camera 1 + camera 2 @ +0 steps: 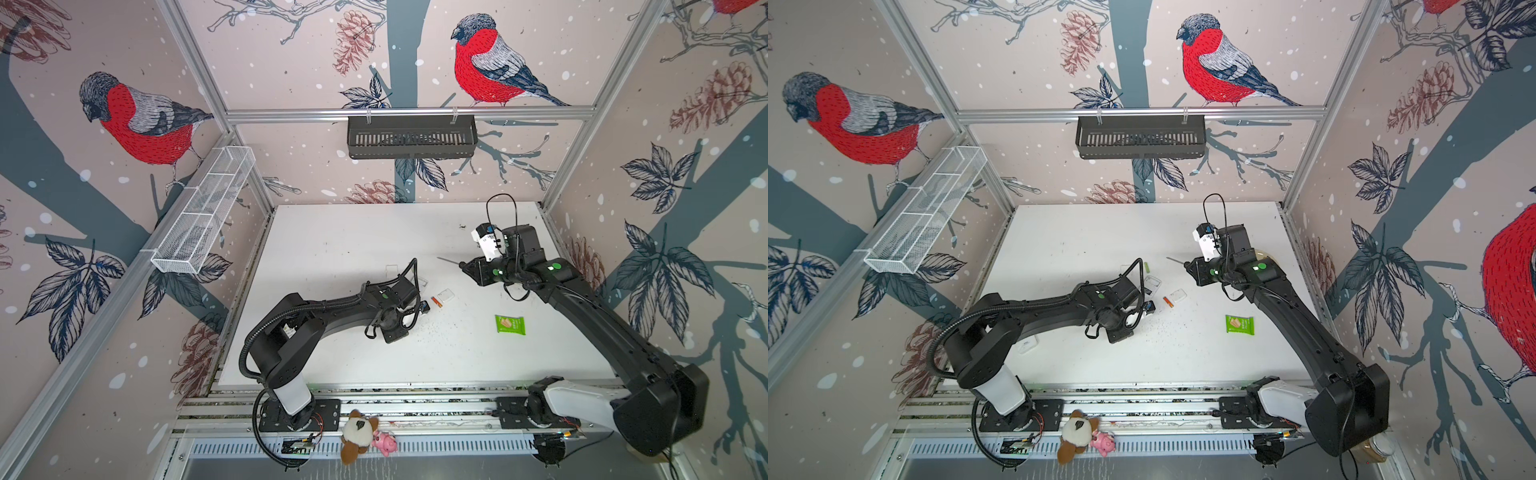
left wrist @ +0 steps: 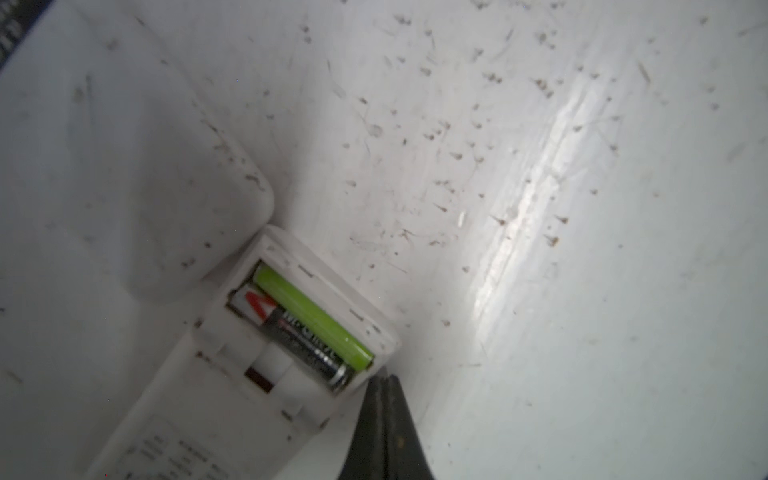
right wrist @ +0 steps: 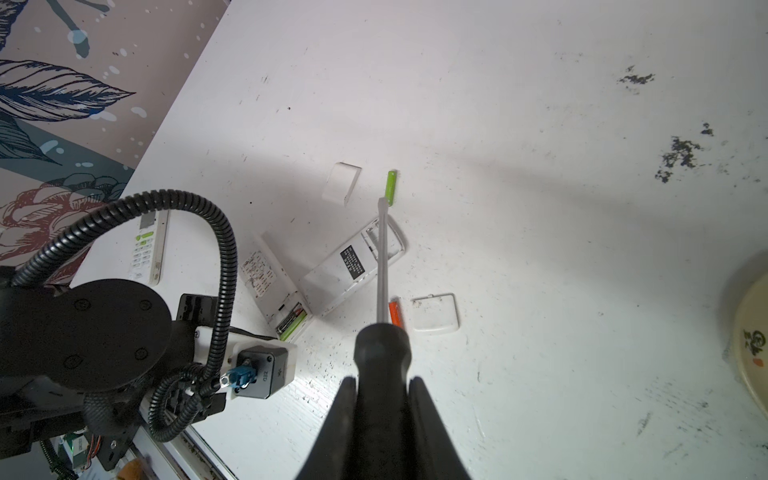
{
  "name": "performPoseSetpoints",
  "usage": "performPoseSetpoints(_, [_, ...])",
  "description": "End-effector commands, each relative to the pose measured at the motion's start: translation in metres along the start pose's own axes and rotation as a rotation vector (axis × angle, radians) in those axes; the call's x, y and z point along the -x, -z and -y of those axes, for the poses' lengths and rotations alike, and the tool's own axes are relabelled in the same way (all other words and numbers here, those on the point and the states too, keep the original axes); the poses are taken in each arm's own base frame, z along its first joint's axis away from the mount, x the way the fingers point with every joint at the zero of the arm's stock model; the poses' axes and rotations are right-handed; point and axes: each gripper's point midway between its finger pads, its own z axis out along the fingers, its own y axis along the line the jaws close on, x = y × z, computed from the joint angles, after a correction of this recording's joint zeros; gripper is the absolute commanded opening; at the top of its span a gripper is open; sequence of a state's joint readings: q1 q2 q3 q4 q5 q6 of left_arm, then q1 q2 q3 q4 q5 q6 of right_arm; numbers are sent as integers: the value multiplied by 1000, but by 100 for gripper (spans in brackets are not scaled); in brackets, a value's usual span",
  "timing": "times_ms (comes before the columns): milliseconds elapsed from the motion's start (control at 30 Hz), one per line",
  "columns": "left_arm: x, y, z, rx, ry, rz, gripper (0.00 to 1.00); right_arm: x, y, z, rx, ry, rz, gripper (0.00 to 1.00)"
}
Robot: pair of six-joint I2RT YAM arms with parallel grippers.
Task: Unload the batteries from the remote control
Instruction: 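Move the left gripper over the batteries while the right lowers the screwdriver toward them, then grasp the opened remote's end with the left gripper while the right brings the screwdriver over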
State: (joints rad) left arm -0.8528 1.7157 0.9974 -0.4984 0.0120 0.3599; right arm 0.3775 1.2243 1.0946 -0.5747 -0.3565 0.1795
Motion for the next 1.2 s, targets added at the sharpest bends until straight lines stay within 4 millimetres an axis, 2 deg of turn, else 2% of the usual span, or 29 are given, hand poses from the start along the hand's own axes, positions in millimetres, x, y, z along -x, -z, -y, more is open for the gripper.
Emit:
performPoseSetpoints(0, [25, -2, -21, 82, 42, 48, 0, 8, 0, 0, 0, 17, 28, 1])
performPoseSetpoints(300, [35, -14, -65, 205, 154, 24, 0, 3, -2, -1, 13, -18, 37, 1])
performPoseSetpoints(400, [40, -4, -75, 202, 192, 39, 4, 1, -3, -1, 19, -28, 33, 1])
performPoseSetpoints(433, [45, 4, -73, 186, 192, 65, 9, 1, -2, -2, 20, -28, 34, 1])
performPoseSetpoints(567, [56, 43, -58, 131, 202, 210, 44, 0, 0, -1, 14, -30, 38, 1])
performPoseSetpoints(667, [42, 61, -51, 118, 242, 253, 60, -2, -1, -1, 12, -33, 34, 1])
performPoseSetpoints(733, [32, 71, -56, 158, 293, 263, 64, -2, -2, -1, 19, -32, 35, 1])
performPoseSetpoints(767, [15, 66, -53, 157, 313, 238, 65, -2, -3, -2, 23, -32, 37, 1])
performPoseSetpoints(967, [-25, 59, -58, 208, 373, 210, 72, 15, -12, -12, 67, -18, 62, 1])
performPoseSetpoints(1167, [-57, 33, -59, 207, 377, 89, 73, 20, -48, -42, 134, 17, -3, 1])
